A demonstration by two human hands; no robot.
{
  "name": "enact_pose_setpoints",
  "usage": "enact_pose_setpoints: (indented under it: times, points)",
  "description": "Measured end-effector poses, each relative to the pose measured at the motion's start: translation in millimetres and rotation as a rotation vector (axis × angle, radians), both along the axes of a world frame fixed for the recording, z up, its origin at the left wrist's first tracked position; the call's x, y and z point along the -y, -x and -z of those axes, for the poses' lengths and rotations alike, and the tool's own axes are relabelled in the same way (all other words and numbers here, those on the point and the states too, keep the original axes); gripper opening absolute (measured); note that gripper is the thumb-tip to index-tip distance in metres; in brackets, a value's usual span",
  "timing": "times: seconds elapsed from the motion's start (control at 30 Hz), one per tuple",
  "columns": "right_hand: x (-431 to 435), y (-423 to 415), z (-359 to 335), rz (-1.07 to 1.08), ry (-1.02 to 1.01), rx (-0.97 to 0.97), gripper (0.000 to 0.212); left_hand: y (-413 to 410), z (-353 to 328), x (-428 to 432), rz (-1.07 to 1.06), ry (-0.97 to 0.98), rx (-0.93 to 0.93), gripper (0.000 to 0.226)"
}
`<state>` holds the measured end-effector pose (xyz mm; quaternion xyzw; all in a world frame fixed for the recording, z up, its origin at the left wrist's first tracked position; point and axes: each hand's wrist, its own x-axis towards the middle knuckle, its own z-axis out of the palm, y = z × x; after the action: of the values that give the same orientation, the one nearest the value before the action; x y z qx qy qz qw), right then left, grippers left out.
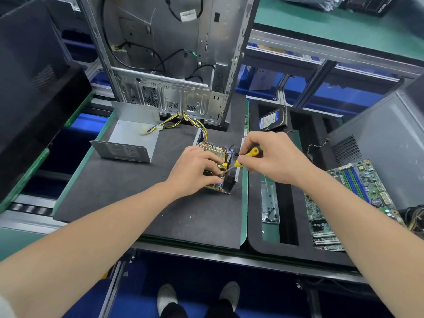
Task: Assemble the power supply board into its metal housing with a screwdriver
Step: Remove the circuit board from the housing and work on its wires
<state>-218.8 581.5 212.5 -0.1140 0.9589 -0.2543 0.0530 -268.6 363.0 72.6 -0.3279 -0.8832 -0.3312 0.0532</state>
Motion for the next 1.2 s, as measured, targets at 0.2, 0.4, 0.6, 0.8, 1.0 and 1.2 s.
enact_pose_setpoints:
  times: [0.2,0.4,0.6,0.8,1.0,1.2]
  points:
    - [5.4,2.1,6.5,-0.024,-0.057,-0.022,0.005,0.6,-0.1,2.4,0.021,0.09,-0.027,0.027]
    - [17.4,1.7,15.6,-0.104,-0.16,0.001,0.004,2.0,-1.8,6.9,0.056,0.211,-0.06,0.03]
    - [28.2,0.2,23.3,-0.165,-0.263,0.027,0.004,0.3,-3.3,8.9,0.111,0.23,-0.132,0.024]
    - [32.4,-0.7,28.6,-0.18,-0.271,0.016,0.005,0.7,-3.8,10.7,0.159,0.358,-0.236,0.024]
    - [34.0,0.6,30.2,-0.193,-0.266,0.006,0.004,0.4,-2.9,9.9,0.157,0.381,-0.262,0.027]
    - [34.0,0.6,32.5,-0.253,-0.292,0.0,0.006,0.7,-2.0,10.4,0.148,0.376,-0.26,0.025]
